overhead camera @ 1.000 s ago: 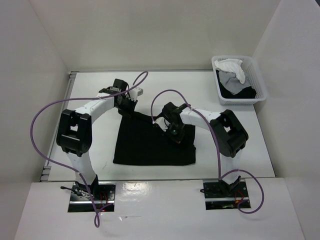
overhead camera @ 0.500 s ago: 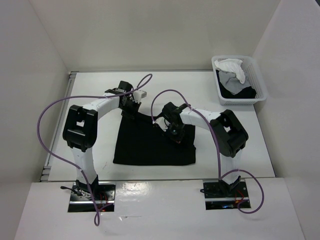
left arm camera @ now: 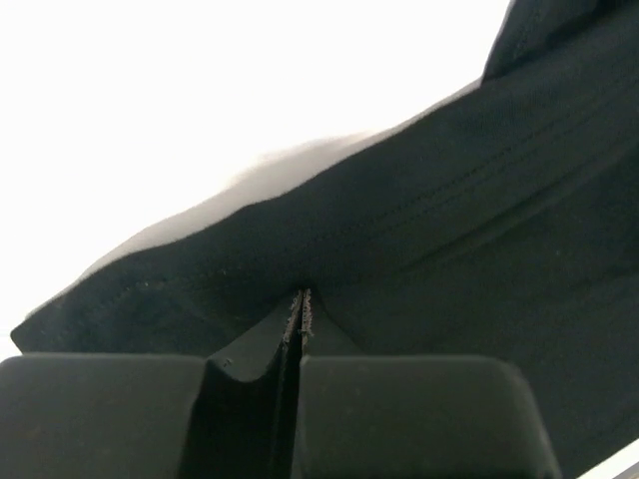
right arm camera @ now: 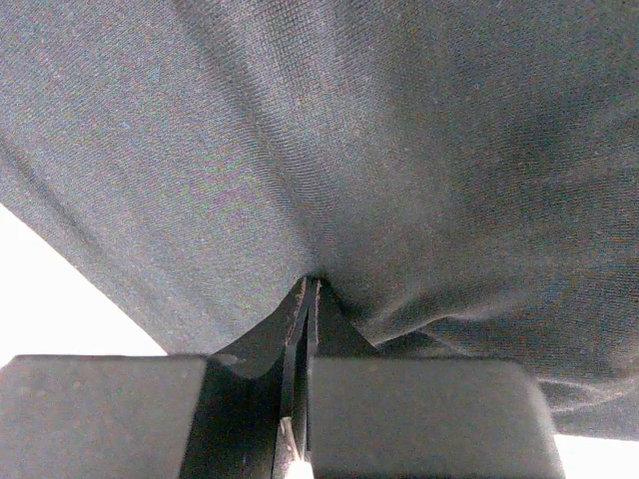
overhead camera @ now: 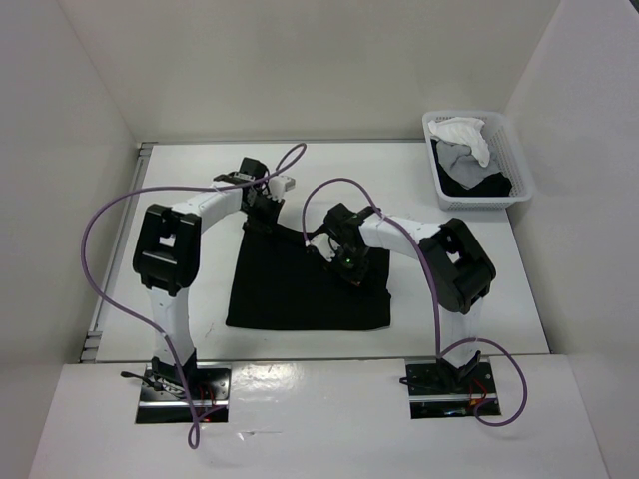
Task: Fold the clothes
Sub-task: Fold the tank top
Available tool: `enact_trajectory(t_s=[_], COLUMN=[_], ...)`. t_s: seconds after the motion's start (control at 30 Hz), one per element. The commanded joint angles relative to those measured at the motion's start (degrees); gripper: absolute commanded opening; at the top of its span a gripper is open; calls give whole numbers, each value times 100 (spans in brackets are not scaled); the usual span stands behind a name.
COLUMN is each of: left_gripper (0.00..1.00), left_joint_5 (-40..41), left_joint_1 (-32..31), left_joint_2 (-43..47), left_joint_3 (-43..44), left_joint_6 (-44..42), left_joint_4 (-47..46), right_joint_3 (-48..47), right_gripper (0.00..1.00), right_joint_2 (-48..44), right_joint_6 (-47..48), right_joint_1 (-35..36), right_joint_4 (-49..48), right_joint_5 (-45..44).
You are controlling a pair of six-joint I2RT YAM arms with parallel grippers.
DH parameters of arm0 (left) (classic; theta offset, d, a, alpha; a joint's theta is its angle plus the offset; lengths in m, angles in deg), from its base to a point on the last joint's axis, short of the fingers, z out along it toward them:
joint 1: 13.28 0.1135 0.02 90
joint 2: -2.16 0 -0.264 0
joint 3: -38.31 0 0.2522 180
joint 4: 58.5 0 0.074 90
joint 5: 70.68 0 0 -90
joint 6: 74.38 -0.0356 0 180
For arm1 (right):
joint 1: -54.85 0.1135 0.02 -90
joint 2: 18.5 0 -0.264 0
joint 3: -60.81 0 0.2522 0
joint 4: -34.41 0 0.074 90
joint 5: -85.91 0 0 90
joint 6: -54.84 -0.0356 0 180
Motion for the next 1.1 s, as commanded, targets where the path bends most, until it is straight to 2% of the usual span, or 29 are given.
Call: enact_trajectory(t_s=[0.0,0.9,1.07], left_gripper=[0,0,0], left_joint_5=[-37,630,684], left_joint_1=[-16,36,274], left_joint_2=[-189,-1156,-913], left_joint_3=[244,2150,2432], left_joint_6=[53,334,545], left_joint_4=[-141,-141,-35], right_joint_3=[87,87,34], right_gripper=[0,0,0], right_joint_2=[285,338,338], right_joint_6=[43,43,43], right_joint_1=[-71,-124,-124], right_joint_4=[-240,-240,-187], right_joint_5=[-173,-173,-173])
